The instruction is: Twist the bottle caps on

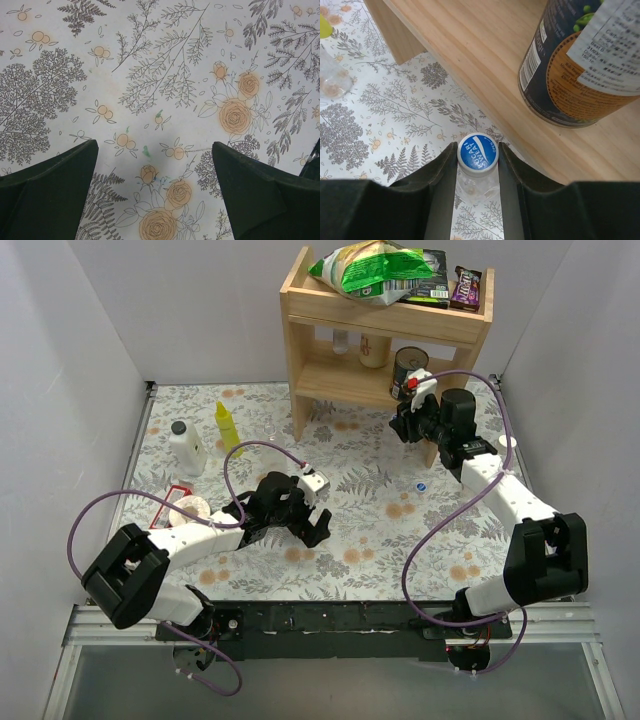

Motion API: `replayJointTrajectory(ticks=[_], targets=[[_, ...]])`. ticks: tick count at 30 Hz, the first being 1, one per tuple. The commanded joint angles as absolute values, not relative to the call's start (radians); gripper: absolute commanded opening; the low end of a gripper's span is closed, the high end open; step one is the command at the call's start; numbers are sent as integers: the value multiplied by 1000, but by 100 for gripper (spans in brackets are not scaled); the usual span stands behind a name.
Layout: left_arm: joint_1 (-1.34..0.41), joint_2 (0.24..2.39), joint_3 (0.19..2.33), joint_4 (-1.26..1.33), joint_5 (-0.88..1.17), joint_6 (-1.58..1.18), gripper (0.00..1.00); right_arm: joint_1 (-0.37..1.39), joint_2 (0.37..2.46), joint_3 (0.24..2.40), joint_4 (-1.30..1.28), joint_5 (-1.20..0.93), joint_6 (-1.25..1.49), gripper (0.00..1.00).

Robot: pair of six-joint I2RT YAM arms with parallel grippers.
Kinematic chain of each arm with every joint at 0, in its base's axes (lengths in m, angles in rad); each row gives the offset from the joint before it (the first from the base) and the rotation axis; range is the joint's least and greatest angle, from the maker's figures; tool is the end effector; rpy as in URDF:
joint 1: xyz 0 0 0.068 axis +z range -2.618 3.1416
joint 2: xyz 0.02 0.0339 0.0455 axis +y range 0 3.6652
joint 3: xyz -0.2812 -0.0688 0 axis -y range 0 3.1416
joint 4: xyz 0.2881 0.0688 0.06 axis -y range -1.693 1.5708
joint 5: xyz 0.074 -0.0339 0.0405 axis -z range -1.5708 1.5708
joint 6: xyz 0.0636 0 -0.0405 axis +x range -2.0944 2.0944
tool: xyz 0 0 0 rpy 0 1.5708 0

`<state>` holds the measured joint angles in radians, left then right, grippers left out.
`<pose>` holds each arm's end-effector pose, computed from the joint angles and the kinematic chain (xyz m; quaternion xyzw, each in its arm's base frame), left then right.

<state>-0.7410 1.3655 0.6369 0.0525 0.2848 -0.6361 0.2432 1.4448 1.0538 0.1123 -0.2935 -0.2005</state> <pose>0.2262 -0.2312 0.1572 0.1081 0.8880 -0.3709 0.2493 0.3873 0.1150 0.3010 -0.2597 0.7512 0.1294 0.5929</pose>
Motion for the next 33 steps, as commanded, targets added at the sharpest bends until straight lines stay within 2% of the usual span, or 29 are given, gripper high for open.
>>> replayJointTrajectory(ticks=[1,5,16,19,21,22,28,33], targets=[[-733,1365,672,52,310,-635,98,238,1463,1088,58,-290,-199,44],[-732,1379,678,51,316,-637,98,236,1466,1091,54,-290,-199,52],[-729,1368,676,67,318,-624,98,236,1436,1141,34,-302,-219,64],[-719,1335,680,63,334,-620,98,236,1391,1216,2,-383,-235,71],[-700,1312,693,54,357,-609,98,241,1356,1238,-54,-446,-238,85],[-692,1298,706,25,362,-604,98,247,1347,1255,-61,-457,-247,87],[-569,1175,849,-245,370,-644,98,382,1396,1331,-97,-495,-330,87],[-350,1030,1003,-481,301,-712,98,498,1534,1410,-16,-499,-318,84]])
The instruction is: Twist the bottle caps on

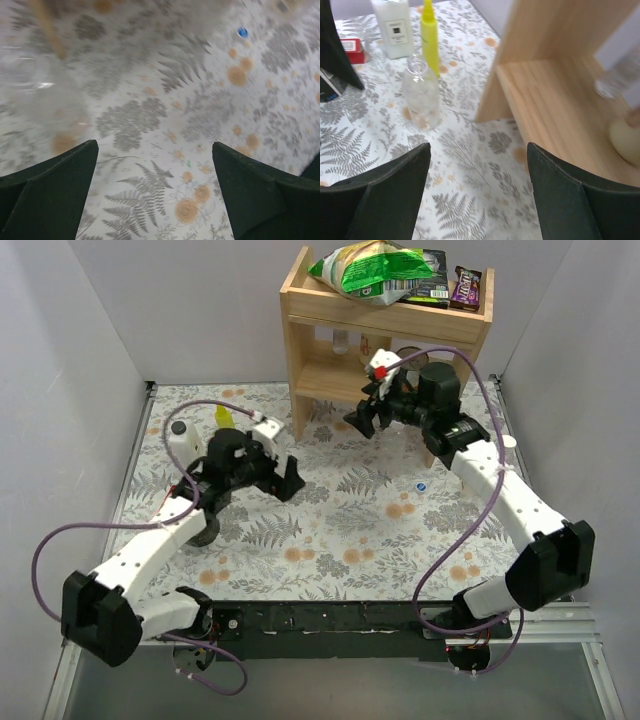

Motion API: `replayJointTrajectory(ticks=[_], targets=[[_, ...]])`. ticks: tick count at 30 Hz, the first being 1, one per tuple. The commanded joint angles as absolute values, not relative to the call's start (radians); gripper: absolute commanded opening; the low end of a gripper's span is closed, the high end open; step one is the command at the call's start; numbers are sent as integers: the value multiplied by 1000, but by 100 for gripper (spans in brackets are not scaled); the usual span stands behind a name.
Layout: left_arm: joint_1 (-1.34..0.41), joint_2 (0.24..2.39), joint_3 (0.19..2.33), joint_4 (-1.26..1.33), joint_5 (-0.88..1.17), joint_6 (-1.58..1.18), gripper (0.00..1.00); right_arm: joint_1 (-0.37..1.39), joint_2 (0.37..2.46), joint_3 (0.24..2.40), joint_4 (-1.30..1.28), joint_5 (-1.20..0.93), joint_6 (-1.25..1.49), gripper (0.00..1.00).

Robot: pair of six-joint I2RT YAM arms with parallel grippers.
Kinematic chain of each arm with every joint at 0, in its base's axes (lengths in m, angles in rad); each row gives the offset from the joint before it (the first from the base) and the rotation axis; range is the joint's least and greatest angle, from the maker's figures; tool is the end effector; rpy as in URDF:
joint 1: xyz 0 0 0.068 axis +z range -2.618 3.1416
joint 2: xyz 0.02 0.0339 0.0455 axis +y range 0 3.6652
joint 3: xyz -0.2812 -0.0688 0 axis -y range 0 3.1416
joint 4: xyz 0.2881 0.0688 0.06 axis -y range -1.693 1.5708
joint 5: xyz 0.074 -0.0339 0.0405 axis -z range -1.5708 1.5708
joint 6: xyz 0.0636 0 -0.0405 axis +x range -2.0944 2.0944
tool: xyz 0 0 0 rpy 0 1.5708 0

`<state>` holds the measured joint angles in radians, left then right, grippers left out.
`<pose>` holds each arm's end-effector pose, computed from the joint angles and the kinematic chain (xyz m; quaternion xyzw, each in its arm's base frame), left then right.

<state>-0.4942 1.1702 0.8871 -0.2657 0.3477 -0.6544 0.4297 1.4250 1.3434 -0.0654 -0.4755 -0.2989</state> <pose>0.2696 -0.1699 0.2798 0.0156 0.8631 -0.3883 0.3224 0.3518 0.1932 0.4089 -0.4059 0.6327 0.2194 0.6219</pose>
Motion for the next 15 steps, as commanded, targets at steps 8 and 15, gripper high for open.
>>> replayJointTrajectory(ticks=[8,15], targets=[[-51,963,1209,-520,57,-715,98,644,1749,1476,265,-541,-196,86],[90,986,1230,-558,123,-775,98,698,1916,1561,437,-558,-84,86]])
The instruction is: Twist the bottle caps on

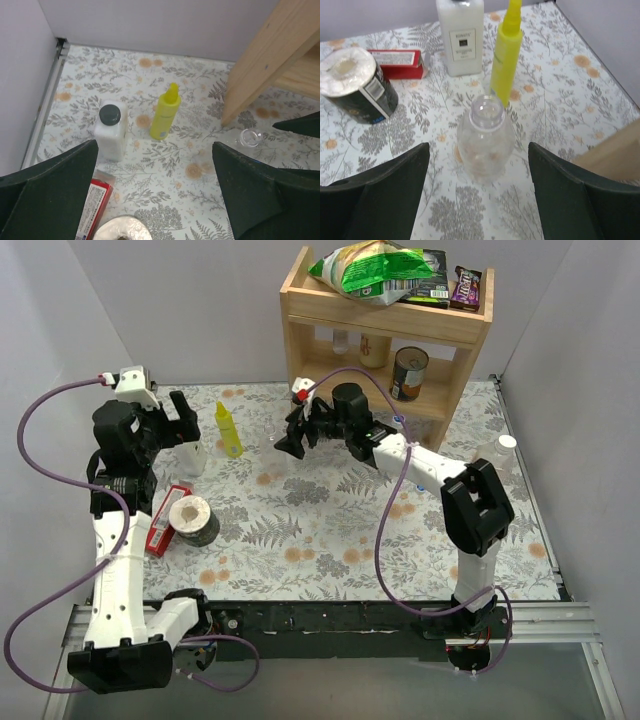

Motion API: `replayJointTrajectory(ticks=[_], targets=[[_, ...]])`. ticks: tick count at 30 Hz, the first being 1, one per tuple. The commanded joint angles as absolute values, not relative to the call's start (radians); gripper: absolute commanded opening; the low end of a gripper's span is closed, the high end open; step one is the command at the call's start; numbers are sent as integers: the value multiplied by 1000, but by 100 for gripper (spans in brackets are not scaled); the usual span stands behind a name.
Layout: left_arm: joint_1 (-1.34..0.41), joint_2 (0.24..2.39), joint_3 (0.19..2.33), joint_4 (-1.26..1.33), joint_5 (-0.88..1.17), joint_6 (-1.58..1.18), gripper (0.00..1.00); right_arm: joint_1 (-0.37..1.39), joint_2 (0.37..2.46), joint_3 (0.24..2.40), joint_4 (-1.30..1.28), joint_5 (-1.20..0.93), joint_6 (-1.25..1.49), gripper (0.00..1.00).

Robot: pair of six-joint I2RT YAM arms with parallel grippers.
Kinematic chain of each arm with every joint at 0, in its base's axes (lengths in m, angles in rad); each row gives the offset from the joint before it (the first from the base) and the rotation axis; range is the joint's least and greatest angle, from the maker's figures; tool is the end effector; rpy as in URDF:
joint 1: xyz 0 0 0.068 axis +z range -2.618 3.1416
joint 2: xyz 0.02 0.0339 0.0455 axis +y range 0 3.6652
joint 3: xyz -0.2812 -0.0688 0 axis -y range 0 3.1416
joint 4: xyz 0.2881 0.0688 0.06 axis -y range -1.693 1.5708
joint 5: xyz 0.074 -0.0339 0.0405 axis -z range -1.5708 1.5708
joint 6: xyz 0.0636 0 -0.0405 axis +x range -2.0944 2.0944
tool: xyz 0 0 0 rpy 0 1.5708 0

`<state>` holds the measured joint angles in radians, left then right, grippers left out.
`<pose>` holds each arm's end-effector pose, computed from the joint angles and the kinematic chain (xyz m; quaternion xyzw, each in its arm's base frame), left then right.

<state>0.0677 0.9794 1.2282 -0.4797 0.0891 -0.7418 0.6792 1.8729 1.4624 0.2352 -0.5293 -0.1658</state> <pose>0.2612 0.0120 0.4446 -0.2829 0.7307 -0.2381 0.5739 0.3834 0.3508 0.2995 -0.4566 0.6057 0.3513 0.5489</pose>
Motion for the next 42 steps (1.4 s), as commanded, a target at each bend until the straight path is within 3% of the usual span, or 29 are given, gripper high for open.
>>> replayJointTrajectory(ticks=[1,12,15,18,19,22,27,31,42], targets=[[91,980,1224,-564,133,-778,98,703,1931,1580,442,-557,-72,87],[97,977,1238,-632,184,-765,98,753,2128,1724,477,-515,-32,83],[97,982,1241,-629,193,-759,98,753,2137,1721,488,-500,-37,75],[98,986,1226,-618,218,-753,98,753,2128,1712,491,-509,-57,54],[98,986,1218,-614,225,-752,98,752,2120,1706,491,-514,-58,42],[97,982,1169,-597,343,-681,98,750,2050,1678,489,-551,-43,25],[95,934,990,-537,792,-516,98,749,1859,1703,248,-621,-40,17],[36,873,899,-446,923,-471,98,741,1750,1735,45,-626,-8,1],[-196,917,871,-266,848,-673,98,738,1569,1548,169,-749,144,1]])
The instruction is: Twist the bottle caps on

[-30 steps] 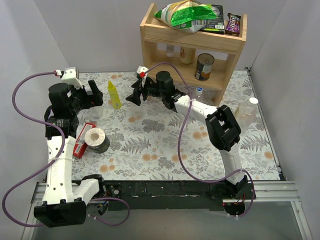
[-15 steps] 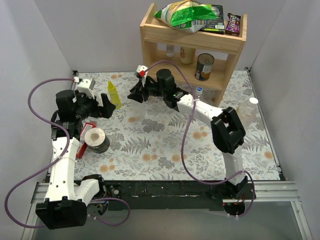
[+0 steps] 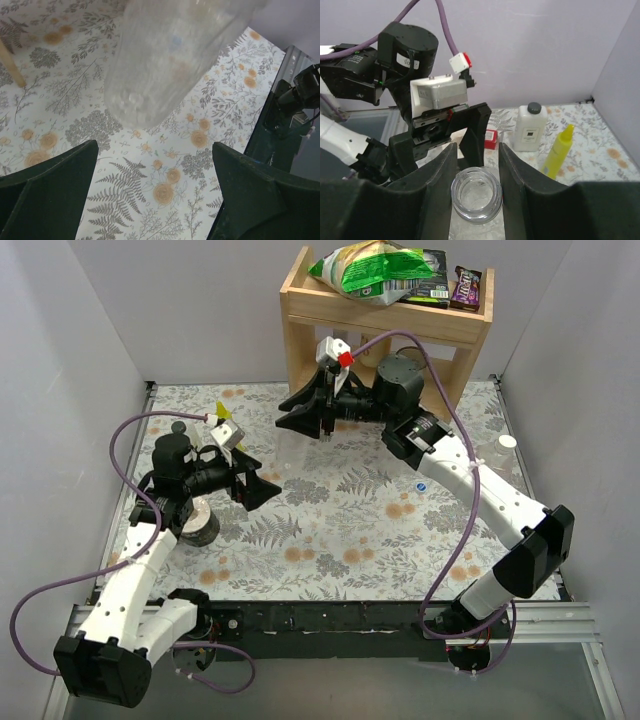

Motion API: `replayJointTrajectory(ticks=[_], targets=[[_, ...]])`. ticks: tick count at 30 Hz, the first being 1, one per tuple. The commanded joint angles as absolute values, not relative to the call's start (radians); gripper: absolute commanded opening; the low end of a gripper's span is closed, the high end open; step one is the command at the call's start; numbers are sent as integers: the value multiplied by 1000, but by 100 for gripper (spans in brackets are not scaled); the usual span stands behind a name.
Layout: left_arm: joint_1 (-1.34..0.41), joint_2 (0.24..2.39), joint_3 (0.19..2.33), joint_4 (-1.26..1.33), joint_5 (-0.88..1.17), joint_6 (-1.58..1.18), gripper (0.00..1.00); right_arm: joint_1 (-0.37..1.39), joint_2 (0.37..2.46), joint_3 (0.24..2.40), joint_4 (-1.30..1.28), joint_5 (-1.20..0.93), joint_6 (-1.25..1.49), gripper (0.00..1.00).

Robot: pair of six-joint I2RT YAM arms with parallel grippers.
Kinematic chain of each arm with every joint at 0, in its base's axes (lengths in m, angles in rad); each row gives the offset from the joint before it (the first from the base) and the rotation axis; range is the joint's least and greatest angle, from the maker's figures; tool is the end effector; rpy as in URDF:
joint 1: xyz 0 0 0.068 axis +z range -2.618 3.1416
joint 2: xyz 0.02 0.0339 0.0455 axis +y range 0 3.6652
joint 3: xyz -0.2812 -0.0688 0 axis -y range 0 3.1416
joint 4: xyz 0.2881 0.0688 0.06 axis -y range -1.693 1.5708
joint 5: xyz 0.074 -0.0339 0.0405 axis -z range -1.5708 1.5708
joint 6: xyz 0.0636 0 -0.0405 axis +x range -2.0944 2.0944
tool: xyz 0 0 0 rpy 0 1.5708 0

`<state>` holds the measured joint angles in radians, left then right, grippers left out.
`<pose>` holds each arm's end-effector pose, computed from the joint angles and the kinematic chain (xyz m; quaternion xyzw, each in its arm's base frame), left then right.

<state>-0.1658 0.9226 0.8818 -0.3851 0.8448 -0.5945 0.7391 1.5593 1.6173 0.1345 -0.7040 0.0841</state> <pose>0.2351 -0.0876 0.3378 0.0539 0.7964 -0.5033 0.3309 0.2835 0.3141 0.4947 -0.4440 0.4796 0.4908 0.5762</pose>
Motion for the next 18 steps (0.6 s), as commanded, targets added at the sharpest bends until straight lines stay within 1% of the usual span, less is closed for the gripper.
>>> replayJointTrajectory(ticks=[1,5,8,14,18], targets=[[-196,907,862,-244,836,-693,98,744,1569,1558,155,-733,143,1],[-215,936,848,-210,853,-698,98,753,1569,1554,167,-723,150,1],[-247,969,857,-192,810,-689,98,768,1585,1575,193,-750,173,1],[-290,1026,834,-100,847,-678,98,784,1586,1546,297,-761,241,1],[-298,1043,841,-103,882,-654,89,787,1591,1532,325,-765,244,1]])
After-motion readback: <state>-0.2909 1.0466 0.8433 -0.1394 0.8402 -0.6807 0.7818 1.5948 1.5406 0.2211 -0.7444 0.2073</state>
